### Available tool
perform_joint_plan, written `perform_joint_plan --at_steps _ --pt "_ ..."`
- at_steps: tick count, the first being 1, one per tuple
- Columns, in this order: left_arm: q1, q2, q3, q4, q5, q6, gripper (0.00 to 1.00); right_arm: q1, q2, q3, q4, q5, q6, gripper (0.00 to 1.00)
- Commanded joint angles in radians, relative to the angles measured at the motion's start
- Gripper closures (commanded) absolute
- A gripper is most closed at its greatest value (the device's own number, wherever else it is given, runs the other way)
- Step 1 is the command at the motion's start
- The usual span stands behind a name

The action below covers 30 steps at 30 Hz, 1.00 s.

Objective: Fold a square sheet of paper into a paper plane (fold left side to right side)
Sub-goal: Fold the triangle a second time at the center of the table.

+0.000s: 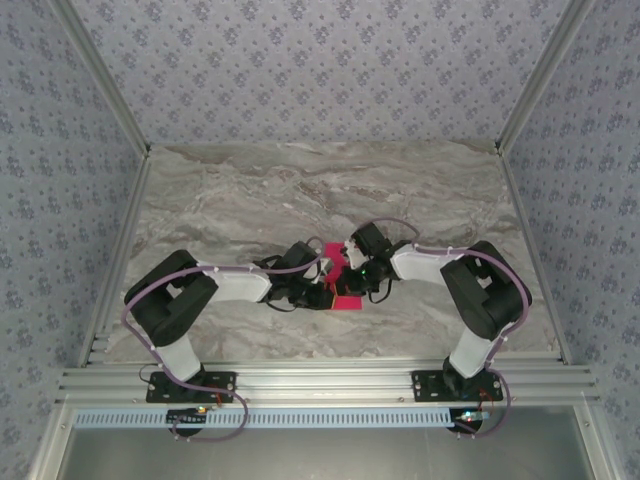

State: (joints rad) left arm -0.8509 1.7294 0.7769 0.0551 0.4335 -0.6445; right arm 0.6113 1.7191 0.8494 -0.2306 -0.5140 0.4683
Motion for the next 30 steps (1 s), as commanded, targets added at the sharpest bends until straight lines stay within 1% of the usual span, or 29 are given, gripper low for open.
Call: perform_joint_plan --at_steps 1,12,22,24,27,30 --pt "0.000 0.033 -0.035 -0.090 -0.020 -0.010 1.00 -0.011 0.019 0.023 -0.095 0.069 -0.048 1.00" --pt "0.004 0.043 -0.054 -0.061 -0.016 -0.023 1.00 -0.095 0.020 0.053 -0.148 0.082 -0.113 1.00" --pt "0.004 0.039 -0.058 -0.058 -0.013 -0.020 1.00 -0.237 0.056 0.125 -0.230 0.092 -0.173 1.00" --pt "0.003 0.035 -0.059 -0.055 -0.014 -0.021 1.00 -0.257 0.036 0.131 -0.247 0.094 -0.183 1.00" --pt "0.003 0.029 -0.058 -0.054 -0.015 -0.025 1.00 -0.264 -0.037 0.126 -0.257 0.084 -0.192 1.00" --pt "0.004 0.024 -0.055 -0.052 -0.015 -0.025 1.00 -0.248 -0.108 0.100 -0.240 0.027 -0.185 1.00"
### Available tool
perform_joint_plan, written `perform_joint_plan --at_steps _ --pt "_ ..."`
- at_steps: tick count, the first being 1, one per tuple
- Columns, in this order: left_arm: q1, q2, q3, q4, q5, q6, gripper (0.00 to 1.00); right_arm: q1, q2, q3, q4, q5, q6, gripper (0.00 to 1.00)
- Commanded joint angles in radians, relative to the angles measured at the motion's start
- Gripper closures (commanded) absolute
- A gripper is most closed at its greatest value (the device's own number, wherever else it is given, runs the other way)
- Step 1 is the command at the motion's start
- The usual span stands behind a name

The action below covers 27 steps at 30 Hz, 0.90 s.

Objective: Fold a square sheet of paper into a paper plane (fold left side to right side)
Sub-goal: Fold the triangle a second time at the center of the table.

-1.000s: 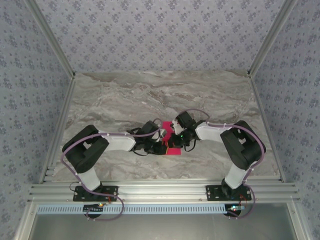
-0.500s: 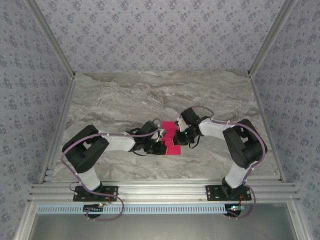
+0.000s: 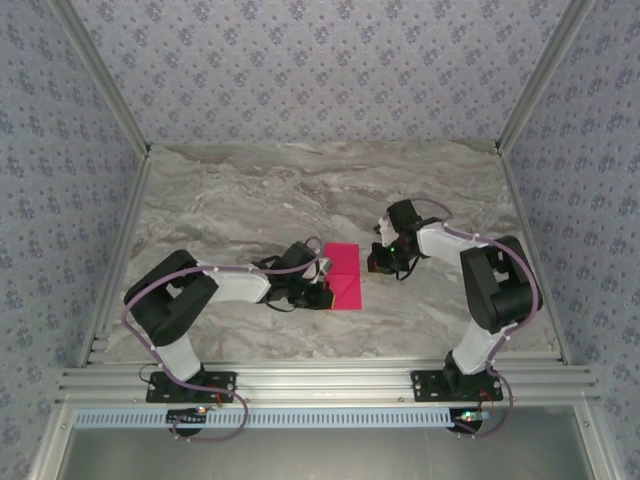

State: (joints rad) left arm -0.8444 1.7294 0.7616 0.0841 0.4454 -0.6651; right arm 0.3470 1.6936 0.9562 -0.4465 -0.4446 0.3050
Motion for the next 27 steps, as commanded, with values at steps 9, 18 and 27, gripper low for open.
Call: perform_joint_plan --at_steps 9,18,27 --pt "-0.003 0.024 -0.033 -0.086 -0.030 -0.002 1.00 0.154 -0.057 -0.050 0.089 -0.124 0.052 1.00" --pt "-0.004 0.034 -0.022 -0.093 -0.031 0.001 1.00 0.180 0.079 0.028 0.033 -0.040 0.033 1.00" --pt "-0.002 0.035 -0.027 -0.100 -0.033 0.004 1.00 0.111 0.131 0.038 -0.024 0.014 0.010 1.00"
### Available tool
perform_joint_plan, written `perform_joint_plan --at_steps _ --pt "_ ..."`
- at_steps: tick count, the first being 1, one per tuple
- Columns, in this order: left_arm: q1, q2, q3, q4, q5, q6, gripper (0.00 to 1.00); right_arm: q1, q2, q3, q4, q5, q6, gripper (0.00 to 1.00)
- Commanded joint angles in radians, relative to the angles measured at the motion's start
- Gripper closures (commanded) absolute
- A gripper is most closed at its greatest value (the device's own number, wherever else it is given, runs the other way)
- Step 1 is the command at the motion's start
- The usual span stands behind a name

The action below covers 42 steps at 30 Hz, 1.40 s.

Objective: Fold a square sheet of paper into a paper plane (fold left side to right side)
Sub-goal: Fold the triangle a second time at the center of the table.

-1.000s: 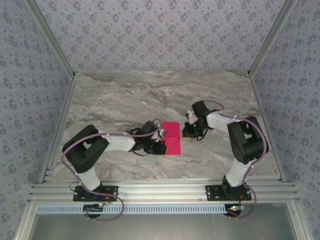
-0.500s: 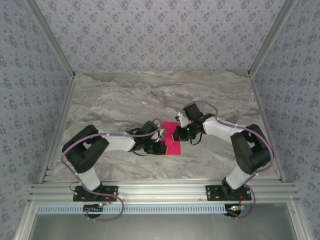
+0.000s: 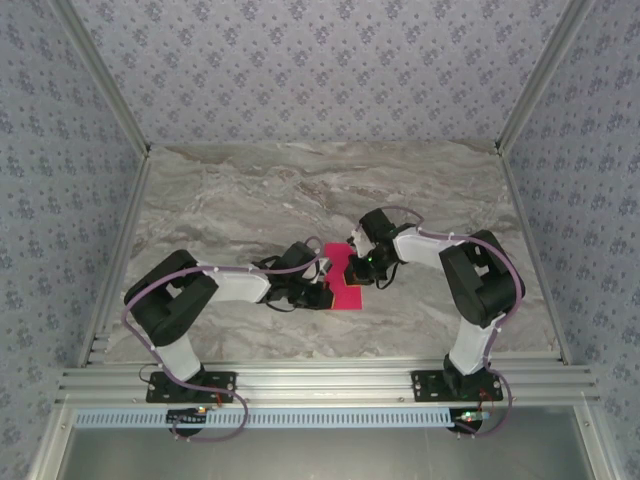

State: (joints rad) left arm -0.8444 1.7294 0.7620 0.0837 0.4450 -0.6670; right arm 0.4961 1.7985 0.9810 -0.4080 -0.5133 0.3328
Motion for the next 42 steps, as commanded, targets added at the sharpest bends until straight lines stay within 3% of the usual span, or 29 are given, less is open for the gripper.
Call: perform_joint_plan --at_steps 1,12,16,22,29,42 --pt "-0.001 0.036 -0.026 -0.100 -0.033 0.006 1.00 -0.047 0.026 0.013 -0.070 0.088 -0.026 1.00" --pt "-0.001 0.037 -0.026 -0.101 -0.033 0.010 1.00 -0.163 0.002 0.025 -0.136 0.104 -0.101 1.00" --pt "-0.002 0.032 -0.022 -0.101 -0.033 0.008 1.00 -0.161 -0.087 0.020 -0.127 0.105 -0.094 1.00" --pt "-0.001 0.030 -0.007 -0.098 -0.032 0.003 1.00 -0.114 -0.185 -0.025 -0.071 -0.011 -0.073 1.00" --pt "-0.001 0.032 0.010 -0.096 -0.031 0.000 1.00 -0.048 -0.085 -0.033 0.014 -0.078 -0.028 1.00" --pt "-0.001 0.027 0.165 -0.145 0.035 0.024 1.00 -0.042 0.027 0.000 -0.085 0.044 -0.041 1.00"
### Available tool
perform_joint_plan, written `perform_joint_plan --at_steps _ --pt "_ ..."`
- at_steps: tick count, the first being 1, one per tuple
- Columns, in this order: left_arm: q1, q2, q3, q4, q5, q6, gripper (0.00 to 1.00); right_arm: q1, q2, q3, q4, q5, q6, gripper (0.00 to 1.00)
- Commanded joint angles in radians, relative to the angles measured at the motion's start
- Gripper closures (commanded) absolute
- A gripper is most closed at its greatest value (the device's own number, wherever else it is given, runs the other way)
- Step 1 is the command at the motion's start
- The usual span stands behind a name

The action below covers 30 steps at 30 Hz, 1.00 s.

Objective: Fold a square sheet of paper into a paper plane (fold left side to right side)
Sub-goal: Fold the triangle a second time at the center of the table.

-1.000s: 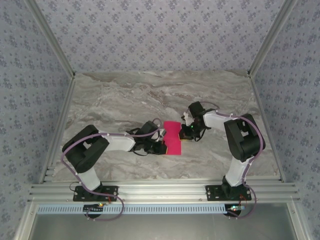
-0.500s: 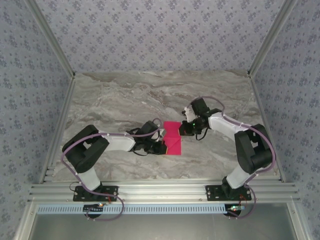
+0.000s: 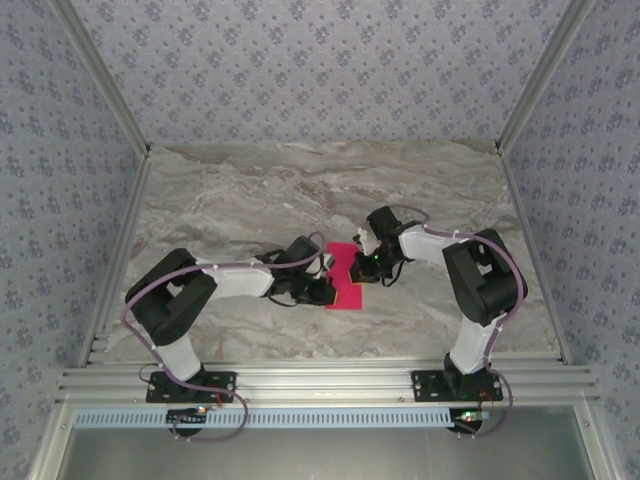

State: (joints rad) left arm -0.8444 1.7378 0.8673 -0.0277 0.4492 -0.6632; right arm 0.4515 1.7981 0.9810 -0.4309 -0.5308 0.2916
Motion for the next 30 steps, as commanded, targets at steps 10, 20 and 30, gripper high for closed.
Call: perform_joint_plan --at_steps 10,20,30 --pt "-0.001 0.116 0.124 -0.063 0.040 0.051 1.00 0.005 0.030 0.001 -0.072 0.075 -0.001 1.00" --pt "0.001 0.092 0.070 -0.111 -0.001 0.070 1.00 0.001 0.032 0.000 -0.107 0.120 -0.012 1.00" --pt "0.001 -0.001 -0.095 -0.088 -0.021 0.037 1.00 -0.026 0.050 0.004 -0.119 0.120 -0.016 1.00"
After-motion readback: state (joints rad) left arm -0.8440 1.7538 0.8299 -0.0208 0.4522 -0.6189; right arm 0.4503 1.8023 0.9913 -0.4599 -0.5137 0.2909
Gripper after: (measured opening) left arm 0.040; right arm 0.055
